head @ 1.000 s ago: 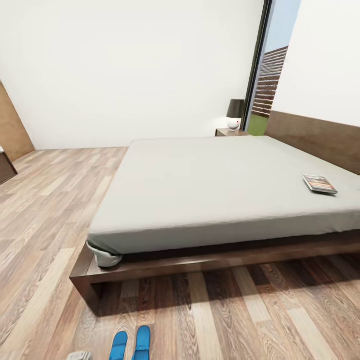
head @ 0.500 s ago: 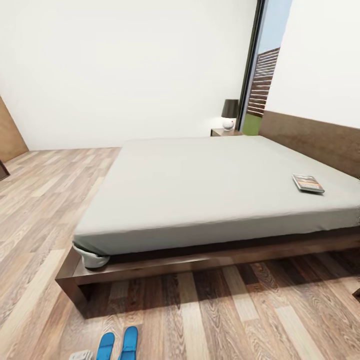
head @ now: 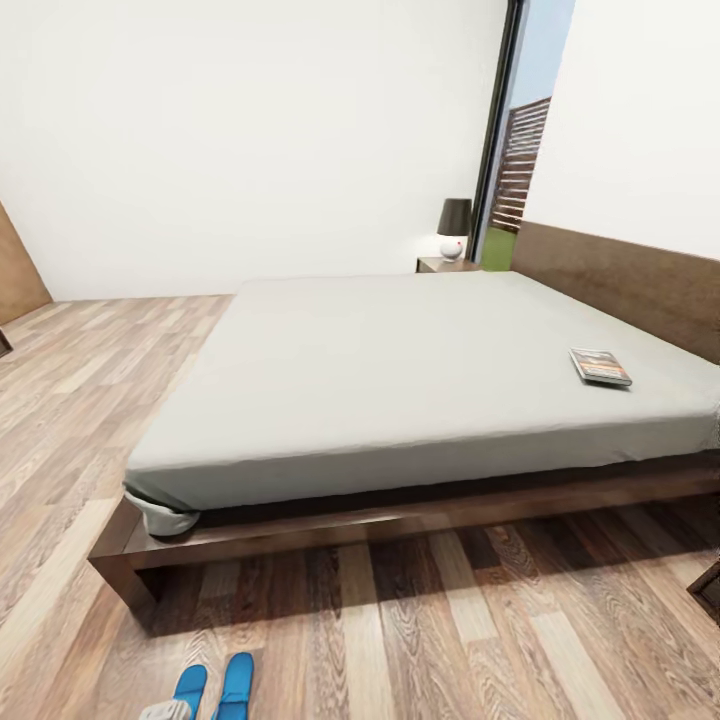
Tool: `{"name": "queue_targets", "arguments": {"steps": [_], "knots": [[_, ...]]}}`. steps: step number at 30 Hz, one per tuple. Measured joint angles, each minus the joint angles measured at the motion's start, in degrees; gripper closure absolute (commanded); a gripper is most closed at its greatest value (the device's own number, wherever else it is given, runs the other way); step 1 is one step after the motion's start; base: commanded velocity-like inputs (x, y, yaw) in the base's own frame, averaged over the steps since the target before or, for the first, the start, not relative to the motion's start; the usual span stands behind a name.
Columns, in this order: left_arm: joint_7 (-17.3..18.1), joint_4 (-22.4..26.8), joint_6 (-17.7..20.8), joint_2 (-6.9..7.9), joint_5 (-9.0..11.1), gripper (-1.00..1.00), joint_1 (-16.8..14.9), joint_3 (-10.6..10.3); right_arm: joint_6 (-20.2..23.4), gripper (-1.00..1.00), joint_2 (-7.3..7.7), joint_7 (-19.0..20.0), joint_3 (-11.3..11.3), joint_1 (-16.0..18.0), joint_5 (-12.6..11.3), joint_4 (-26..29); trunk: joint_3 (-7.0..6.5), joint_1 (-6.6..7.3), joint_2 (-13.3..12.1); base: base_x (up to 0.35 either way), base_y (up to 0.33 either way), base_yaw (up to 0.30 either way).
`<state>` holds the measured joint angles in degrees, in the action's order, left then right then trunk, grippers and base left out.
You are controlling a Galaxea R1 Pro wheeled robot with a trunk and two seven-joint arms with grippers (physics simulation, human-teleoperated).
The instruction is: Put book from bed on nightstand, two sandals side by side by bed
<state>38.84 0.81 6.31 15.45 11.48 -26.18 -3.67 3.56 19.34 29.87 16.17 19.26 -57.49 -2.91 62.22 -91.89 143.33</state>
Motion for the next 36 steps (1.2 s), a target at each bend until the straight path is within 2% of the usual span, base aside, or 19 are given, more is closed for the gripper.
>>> {"name": "queue_targets", "arguments": {"steps": [25,30,36], "knots": [[0.1,0.0,0.0,-0.01,0.0,-1.0,0.0,0.0,0.2,-1.0,-0.03,0.0,0.1,0.0,0.1,0.0,0.0,0.0,0.0,0.0,-0.145,0.0],[1.7,0.0,-0.2,-1.48,-0.1,-1.0,1.6,0.0,-0.1,-1.0,-1.65,0.2,0.1,0.0,-0.2,0.0,0.0,0.0,0.0,0.0,0.0,0.0],[1.4,0.0,-0.2,-2.15,-0.1,-1.0,3.6,0.0,-0.4,-1.0,-3.4,-0.3,-0.3,0.0,-0.1,0.0,0.0,0.0,0.0,0.0,0.0,0.0]]}}
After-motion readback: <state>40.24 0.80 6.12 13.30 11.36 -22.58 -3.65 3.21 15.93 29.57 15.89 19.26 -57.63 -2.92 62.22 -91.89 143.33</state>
